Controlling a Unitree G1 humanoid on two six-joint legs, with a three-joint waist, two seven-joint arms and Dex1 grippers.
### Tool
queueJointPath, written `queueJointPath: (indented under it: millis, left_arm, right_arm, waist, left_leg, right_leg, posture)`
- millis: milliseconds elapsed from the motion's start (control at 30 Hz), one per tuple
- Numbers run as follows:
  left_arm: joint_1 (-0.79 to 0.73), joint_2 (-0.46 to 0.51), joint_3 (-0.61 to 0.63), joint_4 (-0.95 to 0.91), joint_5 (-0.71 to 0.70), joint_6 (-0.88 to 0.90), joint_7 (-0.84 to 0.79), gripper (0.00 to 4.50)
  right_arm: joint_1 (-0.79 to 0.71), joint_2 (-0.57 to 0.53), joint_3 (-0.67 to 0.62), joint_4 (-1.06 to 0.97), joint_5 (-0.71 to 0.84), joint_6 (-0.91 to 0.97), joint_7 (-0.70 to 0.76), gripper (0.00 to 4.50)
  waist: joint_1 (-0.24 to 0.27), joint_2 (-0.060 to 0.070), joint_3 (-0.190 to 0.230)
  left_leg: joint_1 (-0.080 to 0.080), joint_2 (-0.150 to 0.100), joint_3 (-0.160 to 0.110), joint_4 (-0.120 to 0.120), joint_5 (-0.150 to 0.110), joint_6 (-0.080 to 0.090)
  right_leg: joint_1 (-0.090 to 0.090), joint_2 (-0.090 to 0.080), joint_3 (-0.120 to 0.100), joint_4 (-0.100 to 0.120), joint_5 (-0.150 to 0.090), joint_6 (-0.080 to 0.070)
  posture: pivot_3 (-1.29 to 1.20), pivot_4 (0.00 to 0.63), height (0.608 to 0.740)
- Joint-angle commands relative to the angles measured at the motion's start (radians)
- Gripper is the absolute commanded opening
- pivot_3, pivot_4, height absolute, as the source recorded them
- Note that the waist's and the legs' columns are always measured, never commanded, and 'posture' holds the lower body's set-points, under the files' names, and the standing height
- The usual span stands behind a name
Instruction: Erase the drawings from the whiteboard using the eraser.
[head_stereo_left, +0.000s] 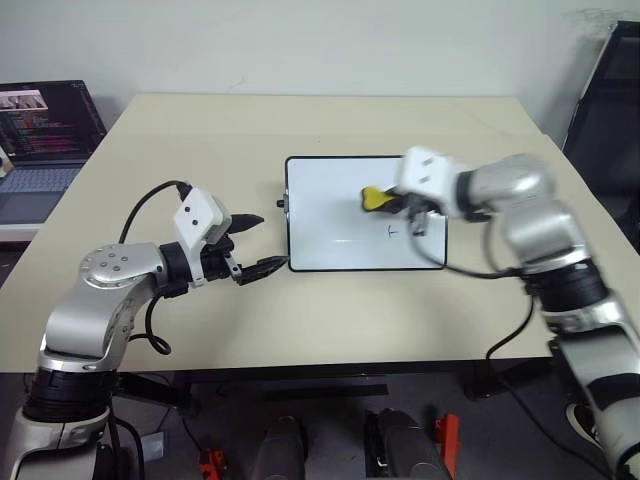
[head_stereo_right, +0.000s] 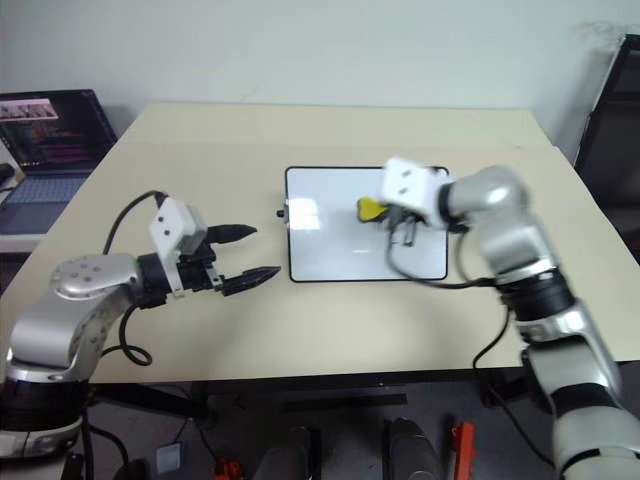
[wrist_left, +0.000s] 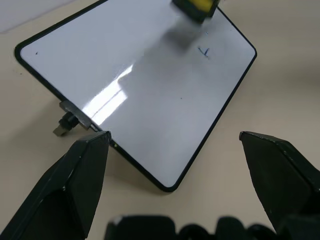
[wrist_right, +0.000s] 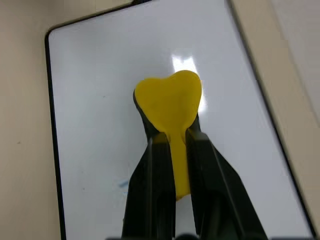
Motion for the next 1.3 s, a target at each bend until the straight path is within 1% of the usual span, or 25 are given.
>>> queueJointPath:
  millis: [33, 233, 333, 500, 633, 967, 1133, 1233, 1300]
  left_arm:
    - [-0.011, 0.011, 0.023, -0.025, -0.009, -0.012, -0.003, 4.5]
    - [-0.034, 0.01, 0.007, -0.014, -0.005, -0.014, -0.014, 4.5]
    - [-0.054, 0.009, -0.002, -0.011, -0.005, -0.013, -0.019, 4.5]
    - [-0.071, 0.01, -0.007, -0.005, -0.002, -0.012, -0.029, 4.5]
    - [-0.073, 0.013, -0.012, 0.002, 0.002, -0.016, -0.034, 4.5]
    - [-0.073, 0.01, -0.017, 0.002, 0.005, -0.016, -0.029, 4.5]
    - [-0.07, 0.011, -0.017, 0.003, 0.004, -0.014, -0.03, 4.5]
    - [-0.07, 0.01, -0.02, 0.007, 0.007, -0.016, -0.03, 4.5]
    - [-0.068, 0.006, -0.026, 0.011, 0.01, -0.018, -0.03, 4.5]
  right_arm:
    - [0.024, -0.088, -0.099, 0.049, 0.062, -0.058, 0.021, 0.04]
    - [0.057, -0.253, -0.142, 0.2, 0.049, -0.191, 0.01, 0.04]
    - [0.057, -0.284, -0.151, 0.234, 0.056, -0.218, 0.001, 0.04]
    - [0.055, -0.298, -0.162, 0.266, 0.069, -0.247, -0.006, 0.04]
    - [0.065, -0.286, -0.154, 0.253, 0.074, -0.245, -0.01, 0.04]
    - [0.033, -0.242, -0.138, 0.247, 0.086, -0.234, -0.021, 0.04]
    - [0.044, -0.221, -0.124, 0.192, 0.107, -0.205, -0.004, 0.04]
    - [0.052, -0.164, -0.095, 0.114, 0.119, -0.166, -0.006, 0.04]
    - [0.041, -0.107, -0.063, 0.098, 0.09, -0.133, -0.047, 0.04]
  waist:
    - [0.001, 0.0, 0.0]
    - [-0.001, 0.0, 0.0]
    - [-0.003, 0.0, 0.001]
    - [-0.009, 0.0, 0.001]
    - [-0.007, 0.0, 0.001]
    - [-0.005, 0.0, 0.001]
    - [-0.006, 0.0, 0.001]
    - [-0.008, 0.0, 0.001]
    - [-0.009, 0.0, 0.001]
  left_leg:
    - [0.0, 0.0, 0.0, 0.0, 0.0, 0.0]
    - [0.0, 0.0, 0.002, -0.001, 0.0, 0.0]
    - [0.0, 0.0, 0.003, -0.001, 0.0, 0.0]
    - [0.0, 0.0, 0.003, -0.001, 0.0, 0.0]
    - [0.0, 0.0, 0.003, -0.001, 0.0, 0.0]
    - [0.0, 0.0, 0.003, -0.001, 0.0, 0.0]
    - [0.0, 0.0, 0.003, -0.001, 0.0, 0.0]
    - [0.0, 0.0, 0.003, -0.001, 0.0, 0.0]
    - [0.0, 0.0, 0.002, 0.0, 0.0, 0.0]
  right_leg:
    - [0.0, 0.0, 0.0, 0.0, 0.0, 0.0]
    - [-0.001, 0.0, 0.001, -0.001, -0.001, -0.001]
    - [-0.001, 0.0, 0.001, -0.001, -0.001, -0.001]
    - [-0.001, 0.0, 0.002, -0.001, -0.001, 0.0]
    - [-0.001, 0.0, 0.002, -0.001, -0.001, 0.0]
    - [-0.001, 0.0, 0.002, 0.0, -0.001, 0.0]
    - [-0.001, 0.0, 0.002, 0.0, -0.001, 0.0]
    - [-0.001, 0.0, 0.002, 0.001, -0.001, 0.0]
    - [-0.002, 0.0, 0.002, 0.001, -0.001, 0.0]
  posture:
    - [0.0, 0.15, 0.74]
    - [0.0, 0.15, 0.74]
    - [0.0, 0.15, 0.74]
    - [0.0, 0.15, 0.74]
    - [0.0, 0.15, 0.74]
    - [0.0, 0.15, 0.74]
    - [0.0, 0.15, 0.74]
    - [0.0, 0.15, 0.74]
    - [0.0, 0.15, 0.74]
